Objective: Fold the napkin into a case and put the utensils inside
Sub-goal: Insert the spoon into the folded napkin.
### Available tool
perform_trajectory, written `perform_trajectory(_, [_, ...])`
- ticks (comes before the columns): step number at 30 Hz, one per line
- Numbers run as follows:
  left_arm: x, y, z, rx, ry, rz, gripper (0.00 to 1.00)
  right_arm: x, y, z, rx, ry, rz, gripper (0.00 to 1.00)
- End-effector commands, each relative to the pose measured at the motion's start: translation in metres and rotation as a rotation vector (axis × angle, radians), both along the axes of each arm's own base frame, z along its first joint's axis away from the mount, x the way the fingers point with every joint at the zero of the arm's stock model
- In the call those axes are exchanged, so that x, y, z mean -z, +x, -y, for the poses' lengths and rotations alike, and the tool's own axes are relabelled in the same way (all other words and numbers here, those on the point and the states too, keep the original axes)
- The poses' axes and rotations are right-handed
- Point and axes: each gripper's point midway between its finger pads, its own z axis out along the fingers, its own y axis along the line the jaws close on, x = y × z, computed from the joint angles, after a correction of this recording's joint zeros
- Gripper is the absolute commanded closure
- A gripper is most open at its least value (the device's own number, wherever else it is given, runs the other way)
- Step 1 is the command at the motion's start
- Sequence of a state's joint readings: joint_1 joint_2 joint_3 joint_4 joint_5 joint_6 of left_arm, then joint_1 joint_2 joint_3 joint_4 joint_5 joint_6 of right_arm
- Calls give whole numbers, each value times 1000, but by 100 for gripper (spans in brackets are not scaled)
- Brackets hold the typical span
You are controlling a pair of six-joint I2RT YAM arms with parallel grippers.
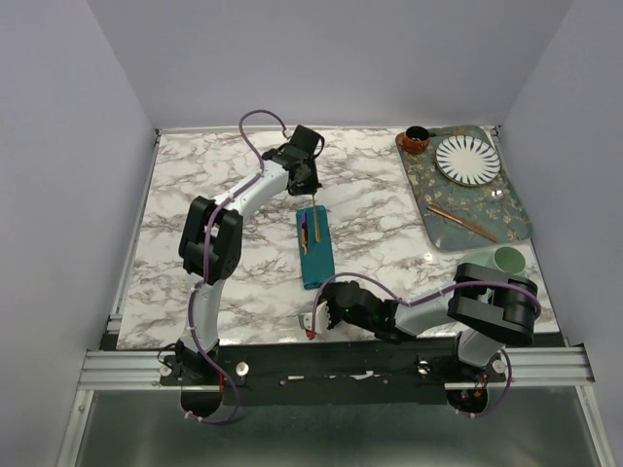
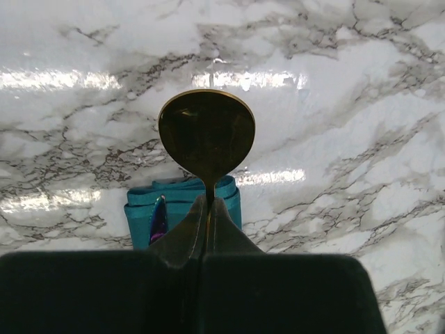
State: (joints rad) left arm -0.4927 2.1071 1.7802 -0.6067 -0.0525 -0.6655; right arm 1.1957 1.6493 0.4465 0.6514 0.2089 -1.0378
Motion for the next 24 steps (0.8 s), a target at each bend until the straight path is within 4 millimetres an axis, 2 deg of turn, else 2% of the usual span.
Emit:
perform_trajectory(1, [-11, 26, -9, -23, 39, 82, 100, 15, 2, 10, 27, -55, -20, 69])
perform_trajectory(5, [-8, 36, -15, -37, 60, 96, 100, 15, 2, 11, 29, -55, -19, 69])
perform_trajectory(8, [-1, 35, -13, -29, 62, 80, 100, 14, 2, 9, 27, -53, -18, 69])
perform_trajectory(14, [15, 18, -10, -13, 50, 9, 100, 14, 2, 10, 25, -52, -18, 69])
perform_trajectory(24, [17, -21, 3, 4, 1, -82, 100, 13, 3, 7, 24, -42, -16, 69])
